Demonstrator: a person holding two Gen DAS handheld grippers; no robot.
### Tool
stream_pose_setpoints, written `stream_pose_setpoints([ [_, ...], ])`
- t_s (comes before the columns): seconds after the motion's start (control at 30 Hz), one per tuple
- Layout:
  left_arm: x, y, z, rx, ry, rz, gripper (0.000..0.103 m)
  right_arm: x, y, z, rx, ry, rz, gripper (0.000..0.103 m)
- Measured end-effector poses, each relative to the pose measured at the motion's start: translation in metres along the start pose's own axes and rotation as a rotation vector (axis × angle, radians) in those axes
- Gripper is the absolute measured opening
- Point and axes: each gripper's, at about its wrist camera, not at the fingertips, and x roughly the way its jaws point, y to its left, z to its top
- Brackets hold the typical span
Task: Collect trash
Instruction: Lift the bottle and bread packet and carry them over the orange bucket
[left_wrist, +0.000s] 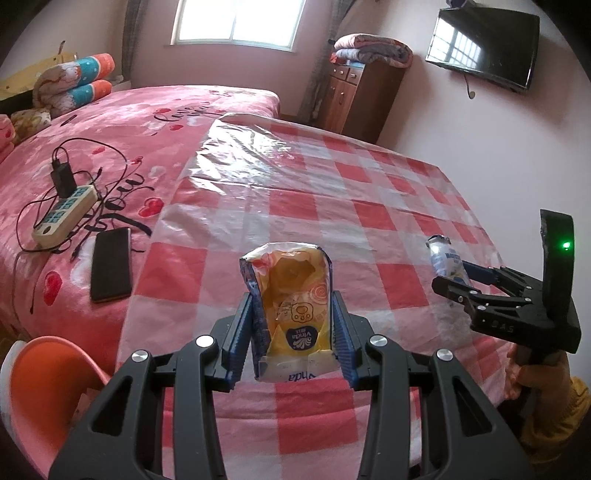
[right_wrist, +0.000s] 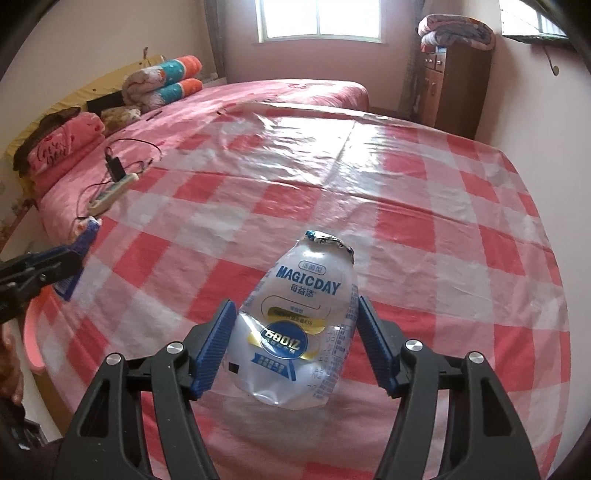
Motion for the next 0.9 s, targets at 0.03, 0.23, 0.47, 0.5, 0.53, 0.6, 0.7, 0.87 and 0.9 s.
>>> stream_pose_setpoints([
  [0.03,-0.003,0.003,-0.001,-0.004,-0.004,0.006,0.043,-0.001,0.002,0.001,0.003,0.000,0.010,0.067],
  [0.23,-0.017,0.018,-0.005,-0.028,-0.020,0.031,0.043,-0.008,0.031,0.009,0.000,0.001,0.111,0.067],
  [0.47,-0.039,0.048,-0.017,-0.071,-0.036,0.091,0.043,-0.013,0.097,0.019,-0.110,0.003,0.236,0.067],
  [0.5,-0.043,0.055,-0.020,-0.082,-0.038,0.105,0.043,-0.013,0.104,0.020,-0.123,0.004,0.251,0.067],
  [0.53,-0.045,0.060,-0.022,-0.091,-0.038,0.115,0.043,-0.013,0.118,0.021,-0.148,0.007,0.274,0.067],
  [0.6,-0.054,0.076,-0.029,-0.119,-0.039,0.144,0.043,-0.013,0.137,0.022,-0.180,0.012,0.310,0.067],
  [0.7,-0.066,0.099,-0.039,-0.159,-0.038,0.194,0.043,-0.013,0.173,0.023,-0.247,0.018,0.373,0.067],
  [0.87,-0.080,0.142,-0.059,-0.251,-0.033,0.273,0.043,-0.011,0.236,0.020,-0.375,0.029,0.460,0.067],
  [0.9,-0.082,0.148,-0.062,-0.264,-0.032,0.280,0.043,-0.010,0.248,0.018,-0.403,0.029,0.473,0.067],
])
